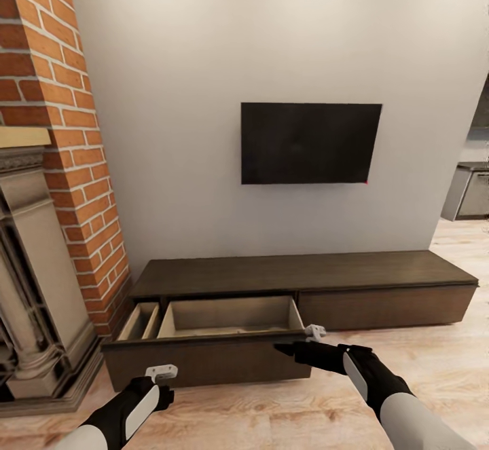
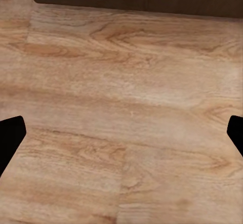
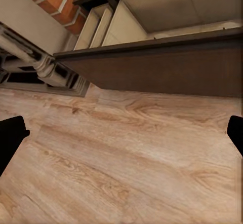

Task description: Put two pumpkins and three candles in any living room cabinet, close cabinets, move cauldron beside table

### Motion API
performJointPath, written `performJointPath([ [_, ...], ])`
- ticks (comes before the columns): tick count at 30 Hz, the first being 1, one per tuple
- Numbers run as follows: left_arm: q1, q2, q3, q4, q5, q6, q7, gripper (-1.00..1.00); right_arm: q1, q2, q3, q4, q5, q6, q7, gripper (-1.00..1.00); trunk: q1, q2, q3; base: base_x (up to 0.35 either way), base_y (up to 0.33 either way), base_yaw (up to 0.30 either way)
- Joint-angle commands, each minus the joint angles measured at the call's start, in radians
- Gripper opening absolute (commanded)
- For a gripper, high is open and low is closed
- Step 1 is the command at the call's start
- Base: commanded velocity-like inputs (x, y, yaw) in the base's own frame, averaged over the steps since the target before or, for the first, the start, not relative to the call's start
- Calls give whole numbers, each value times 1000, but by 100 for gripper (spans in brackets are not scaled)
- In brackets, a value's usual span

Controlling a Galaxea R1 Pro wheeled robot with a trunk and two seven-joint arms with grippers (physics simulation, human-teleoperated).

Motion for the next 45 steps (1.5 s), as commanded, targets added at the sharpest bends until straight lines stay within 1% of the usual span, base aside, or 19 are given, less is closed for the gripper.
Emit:
performJointPath([
  [1,-1,2,-8,-2,11,2,9,100,-1,1,-2,0,-8,4,2,100,4,-8,-4,0,0,-46],
  [4,-1,2,-8,0,10,0,9,100,3,4,-2,19,-1,-22,-2,100,15,-29,-13,0,0,-20],
  [6,-1,0,-9,10,11,-25,9,100,6,5,-2,76,25,-81,-12,100,23,-43,-19,0,0,-5],
  [9,0,-3,-18,42,11,-70,8,100,7,5,-2,134,37,-133,-16,100,35,-64,-28,0,0,-2],
  [15,-1,-3,-28,61,13,-92,6,100,7,4,-3,159,40,-145,-20,100,58,-106,-47,-17,0,0],
  [20,2,-3,-28,63,17,-117,6,100,7,5,-3,160,38,-154,-20,100,77,-141,-63,-254,0,0],
  [23,3,-4,-30,77,16,-152,6,100,7,5,-3,161,34,-169,-19,100,88,-162,-72,-220,0,0],
  [26,4,-13,-32,121,13,-247,6,100,7,7,-3,162,33,-231,-40,100,100,-183,-81,-45,0,0],
  [28,4,-15,-34,139,11,-305,6,100,7,8,-3,170,36,-289,-93,100,107,-197,-88,-12,0,0],
  [29,4,-16,-34,141,11,-316,6,100,8,9,-3,174,37,-304,-110,100,111,-204,-91,-8,0,0],
  [30,4,-16,-34,145,11,-336,6,100,7,12,-2,181,39,-334,-146,100,115,-211,-94,-5,0,0],
  [33,4,-17,-38,148,11,-375,6,100,7,34,-2,195,41,-404,-259,100,127,-232,-103,-2,0,0],
  [34,4,-17,-39,148,11,-381,6,100,7,38,-2,195,42,-412,-280,100,130,-239,-107,-1,0,0],
  [36,4,-18,-46,145,10,-411,6,100,7,55,-1,196,43,-433,-366,100,138,-253,-113,0,0,0],
  [39,4,-22,-52,142,10,-461,6,100,7,92,0,197,53,-451,-484,100,150,-274,-122,0,0,0],
  [40,4,-24,-53,142,10,-466,6,100,7,98,0,197,57,-455,-502,100,153,-281,-125,0,0,0],
  [42,4,-31,-56,140,9,-480,6,100,7,116,1,198,76,-475,-557,100,161,-295,-132,0,0,0],
  [45,4,-37,-78,139,-3,-489,6,100,7,127,1,200,105,-500,-594,100,173,-316,-141,0,0,0],
])
